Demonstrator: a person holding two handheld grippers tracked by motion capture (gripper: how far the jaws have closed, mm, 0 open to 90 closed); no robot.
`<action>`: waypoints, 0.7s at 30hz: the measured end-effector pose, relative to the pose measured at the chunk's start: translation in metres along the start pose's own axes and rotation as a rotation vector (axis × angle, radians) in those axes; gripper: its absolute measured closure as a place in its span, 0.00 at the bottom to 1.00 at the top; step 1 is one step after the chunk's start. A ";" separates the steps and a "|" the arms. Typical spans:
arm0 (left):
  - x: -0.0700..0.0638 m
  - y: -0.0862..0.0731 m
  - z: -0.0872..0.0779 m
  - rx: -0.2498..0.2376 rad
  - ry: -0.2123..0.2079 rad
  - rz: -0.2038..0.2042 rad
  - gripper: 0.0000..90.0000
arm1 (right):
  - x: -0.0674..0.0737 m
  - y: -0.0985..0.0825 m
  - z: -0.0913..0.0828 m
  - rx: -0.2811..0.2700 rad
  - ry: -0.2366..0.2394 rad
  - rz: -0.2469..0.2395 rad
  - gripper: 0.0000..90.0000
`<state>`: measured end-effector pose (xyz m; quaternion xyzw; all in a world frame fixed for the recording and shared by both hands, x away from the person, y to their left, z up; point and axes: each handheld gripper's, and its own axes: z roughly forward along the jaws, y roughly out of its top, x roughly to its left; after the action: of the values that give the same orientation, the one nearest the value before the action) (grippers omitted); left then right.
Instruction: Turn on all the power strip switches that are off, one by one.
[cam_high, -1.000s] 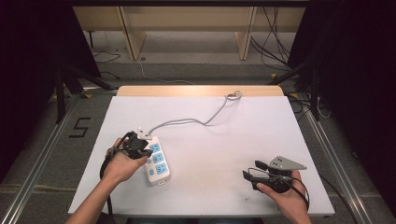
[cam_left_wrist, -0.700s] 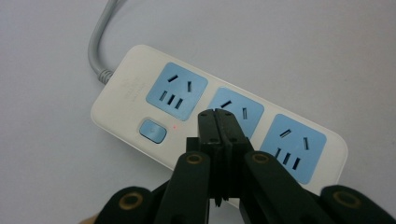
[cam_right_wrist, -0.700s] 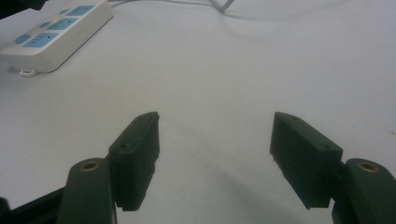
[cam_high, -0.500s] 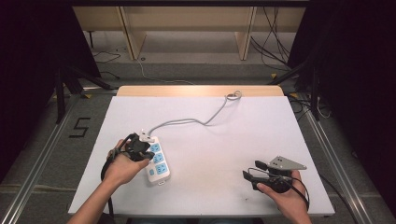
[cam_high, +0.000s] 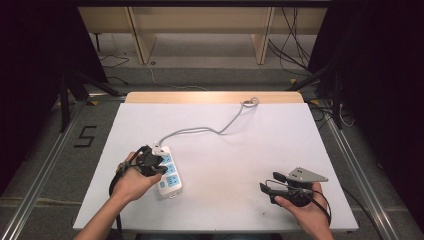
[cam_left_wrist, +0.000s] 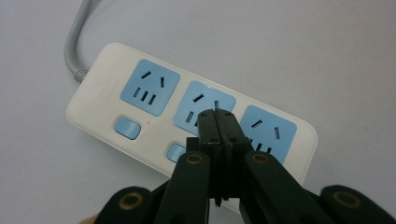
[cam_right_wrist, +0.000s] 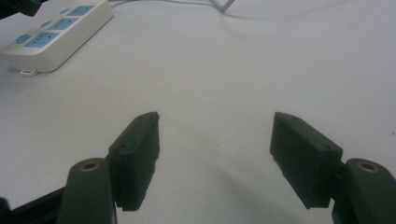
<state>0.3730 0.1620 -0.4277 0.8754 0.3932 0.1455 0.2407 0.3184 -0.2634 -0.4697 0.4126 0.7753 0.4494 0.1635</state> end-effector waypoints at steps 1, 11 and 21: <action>-0.001 0.000 0.000 0.001 0.000 -0.001 1.00 | 0.000 0.000 0.000 0.000 0.000 0.000 0.38; -0.005 -0.002 0.000 0.017 -0.014 0.012 1.00 | 0.000 0.000 0.000 0.001 0.001 -0.001 0.38; -0.009 -0.005 -0.003 0.040 -0.027 0.030 1.00 | 0.000 0.000 0.000 0.000 0.000 0.000 0.38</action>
<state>0.3624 0.1588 -0.4291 0.8877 0.3797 0.1293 0.2262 0.3184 -0.2634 -0.4696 0.4125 0.7754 0.4493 0.1633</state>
